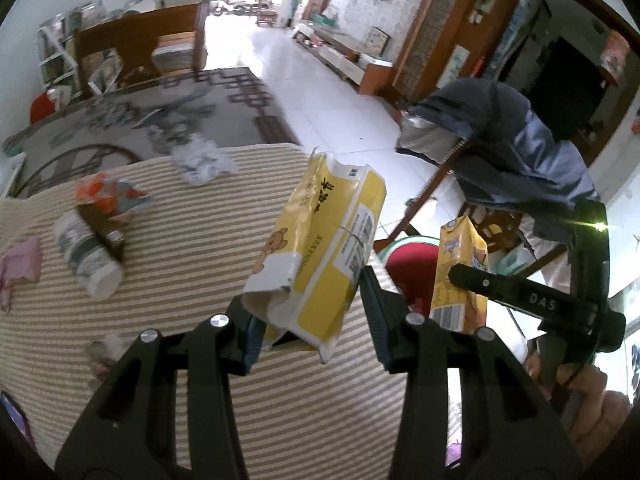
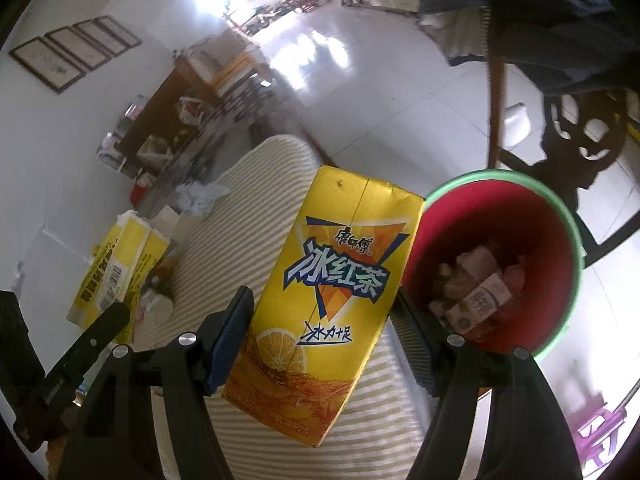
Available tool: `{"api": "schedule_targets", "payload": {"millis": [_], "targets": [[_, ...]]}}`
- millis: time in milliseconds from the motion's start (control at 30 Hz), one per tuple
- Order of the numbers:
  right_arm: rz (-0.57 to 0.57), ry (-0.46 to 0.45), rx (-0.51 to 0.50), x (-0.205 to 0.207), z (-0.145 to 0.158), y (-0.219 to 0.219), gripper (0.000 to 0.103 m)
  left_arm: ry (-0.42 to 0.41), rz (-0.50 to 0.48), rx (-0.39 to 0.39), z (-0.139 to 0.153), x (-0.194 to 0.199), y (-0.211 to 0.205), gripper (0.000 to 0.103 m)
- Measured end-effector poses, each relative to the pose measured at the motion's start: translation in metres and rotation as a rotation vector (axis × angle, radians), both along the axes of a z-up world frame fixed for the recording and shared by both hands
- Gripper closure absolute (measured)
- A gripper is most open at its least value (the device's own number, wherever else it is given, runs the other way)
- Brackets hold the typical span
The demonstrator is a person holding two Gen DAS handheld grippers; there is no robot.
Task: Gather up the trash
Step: 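Carry the tissue pack and iced-tea carton to the red bin, then open both tools over the red bin to drop both items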
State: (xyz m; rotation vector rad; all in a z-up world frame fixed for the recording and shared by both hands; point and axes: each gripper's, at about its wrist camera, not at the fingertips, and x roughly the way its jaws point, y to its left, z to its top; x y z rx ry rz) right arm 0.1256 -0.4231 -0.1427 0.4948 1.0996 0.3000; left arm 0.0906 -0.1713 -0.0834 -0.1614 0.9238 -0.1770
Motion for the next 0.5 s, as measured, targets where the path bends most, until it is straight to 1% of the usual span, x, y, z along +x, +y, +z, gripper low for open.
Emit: {"api": "schedule_targets", "payload": {"millis": [333, 500], "targets": [[-0.150, 0.017, 0.001, -0.012, -0.006, -0.078, 0.035, 0.006, -0.151, 0.005, -0.002, 0.019, -0.076, 0.061], [-0.198, 0.022, 0.001, -0.015, -0.009, -0.104, 0.035, 0.034, -0.213, -0.018, -0.007, 0.027, -0.104, 0.061]]}}
